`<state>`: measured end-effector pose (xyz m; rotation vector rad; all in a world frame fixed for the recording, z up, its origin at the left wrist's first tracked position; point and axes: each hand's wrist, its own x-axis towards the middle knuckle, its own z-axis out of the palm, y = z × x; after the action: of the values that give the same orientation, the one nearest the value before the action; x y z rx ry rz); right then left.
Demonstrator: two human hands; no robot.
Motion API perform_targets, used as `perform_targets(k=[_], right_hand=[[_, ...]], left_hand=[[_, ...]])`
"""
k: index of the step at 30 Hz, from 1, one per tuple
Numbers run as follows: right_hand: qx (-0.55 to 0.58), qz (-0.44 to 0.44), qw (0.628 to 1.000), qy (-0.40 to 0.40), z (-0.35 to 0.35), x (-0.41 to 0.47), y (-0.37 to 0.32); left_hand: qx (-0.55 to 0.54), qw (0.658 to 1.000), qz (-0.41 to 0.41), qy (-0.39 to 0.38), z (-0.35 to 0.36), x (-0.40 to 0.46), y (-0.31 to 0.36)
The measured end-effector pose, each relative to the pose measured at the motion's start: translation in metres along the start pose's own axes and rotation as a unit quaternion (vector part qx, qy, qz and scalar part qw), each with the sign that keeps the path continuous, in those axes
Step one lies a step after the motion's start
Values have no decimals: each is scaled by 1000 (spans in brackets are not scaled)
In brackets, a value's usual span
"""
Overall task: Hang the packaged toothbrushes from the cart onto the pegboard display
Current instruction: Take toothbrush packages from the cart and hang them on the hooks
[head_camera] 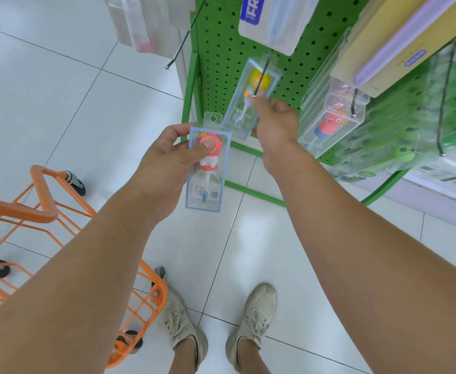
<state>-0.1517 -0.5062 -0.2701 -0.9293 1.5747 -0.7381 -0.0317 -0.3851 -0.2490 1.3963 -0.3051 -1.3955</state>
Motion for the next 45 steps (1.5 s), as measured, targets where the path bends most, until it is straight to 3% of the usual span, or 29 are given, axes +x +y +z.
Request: perform_targets(k=[2,7,11,14,17,21,25,33,38,42,45], right_hand=[[-7,30,999,26,12,12,-11],[53,154,986,-16,15,20,-25],[48,181,981,-44,-8,-7,1],[105,147,971,-156,-38,-42,28],[106,53,965,-233,-56,-71,35],[67,-61,976,-200,-52,-73,33],[62,-83,978,-180,-43,-64,30],[88,-35,984,-152,-39,-55,33],[64,-19,993,-94,-25,-32,24],[12,89,996,-4,-2,-9,-1],[48,162,985,-17,11,14,-24]], left_hand=[[3,1000,1,-3,1,1,-1],[24,1000,-5,-16,3,0,-4],[36,999,0,-11,9,3,-9],[31,999,18,-20,16,6,-11],[6,998,31,-56,25,4,-8],[-9,996,44,-72,32,2,-2],[-8,998,47,-51,33,10,1],[88,995,47,0,36,26,-4],[139,988,39,52,37,22,-2],[140,988,15,65,30,14,-3],[134,989,4,67,25,11,-4]])
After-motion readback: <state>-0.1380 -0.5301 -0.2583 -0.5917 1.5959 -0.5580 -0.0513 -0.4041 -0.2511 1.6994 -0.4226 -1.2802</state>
